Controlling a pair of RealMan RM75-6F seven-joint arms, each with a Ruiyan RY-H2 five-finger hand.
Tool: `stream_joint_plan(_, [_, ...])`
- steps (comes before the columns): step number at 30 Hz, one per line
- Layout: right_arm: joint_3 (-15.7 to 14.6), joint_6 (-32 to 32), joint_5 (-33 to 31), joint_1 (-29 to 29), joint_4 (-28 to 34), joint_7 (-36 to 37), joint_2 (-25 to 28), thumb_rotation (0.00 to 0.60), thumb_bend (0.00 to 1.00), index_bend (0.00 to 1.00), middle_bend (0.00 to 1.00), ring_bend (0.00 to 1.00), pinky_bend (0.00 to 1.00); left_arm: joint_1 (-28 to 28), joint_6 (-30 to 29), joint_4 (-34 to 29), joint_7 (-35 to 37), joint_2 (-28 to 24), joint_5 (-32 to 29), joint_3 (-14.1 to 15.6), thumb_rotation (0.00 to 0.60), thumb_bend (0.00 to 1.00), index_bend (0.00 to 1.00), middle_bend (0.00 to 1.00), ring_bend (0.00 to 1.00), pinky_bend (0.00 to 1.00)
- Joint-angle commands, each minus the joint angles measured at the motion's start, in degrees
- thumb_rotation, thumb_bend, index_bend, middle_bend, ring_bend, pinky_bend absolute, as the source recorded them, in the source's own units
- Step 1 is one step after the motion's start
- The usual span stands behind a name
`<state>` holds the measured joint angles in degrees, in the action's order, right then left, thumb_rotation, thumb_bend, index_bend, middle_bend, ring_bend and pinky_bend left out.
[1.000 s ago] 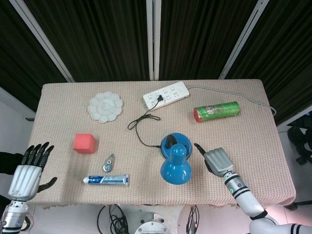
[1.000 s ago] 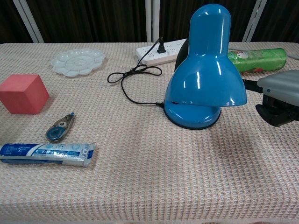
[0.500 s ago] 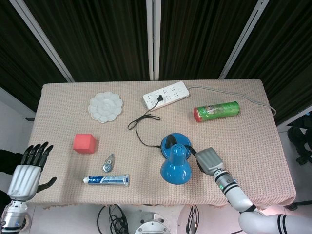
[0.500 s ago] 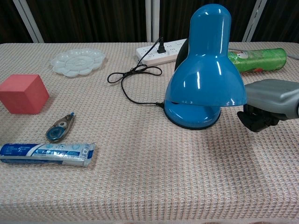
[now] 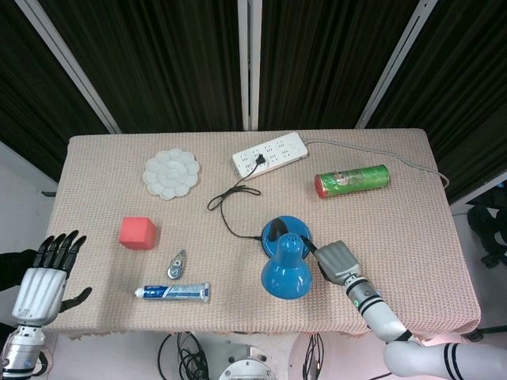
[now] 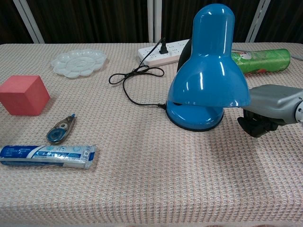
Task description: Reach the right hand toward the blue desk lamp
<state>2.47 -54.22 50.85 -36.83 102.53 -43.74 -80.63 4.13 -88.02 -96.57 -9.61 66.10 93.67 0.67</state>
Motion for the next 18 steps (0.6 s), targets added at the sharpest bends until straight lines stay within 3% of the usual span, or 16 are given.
stream_joint_plan(1, [-0.5,-0.4,-0.4,-0.4,0.0,0.0,-0.2,0.600,0.73,0.00,0.95,0.85,0.85,0.0,-0.1,0.0,0.1,0.0,0.0,0.0,0.600,0.15,0.03,0.00,0.00,0.00])
stream_joint_plan(13, [-2.6,-1.7,-2.1,-1.4,0.2,0.2,0.0,0.600,0.73,0.00,0.95,0.85,0.85,0.0,-0.1,-0.1,0.1,-0.1,0.1,0.0,0.600,0.14,0.03,0.00,0.00,0.00])
stream_joint_plan(18, [-2.1,-5.5,2.9,-0.1,1.4,3.3,1.0,0.600,0.72,0.00,0.95,0.85,0.85,-0.1,-0.2,0.0,0.2,-0.1,0.0,0.0,0.600,0.14,0.03,0.00,0.00,0.00])
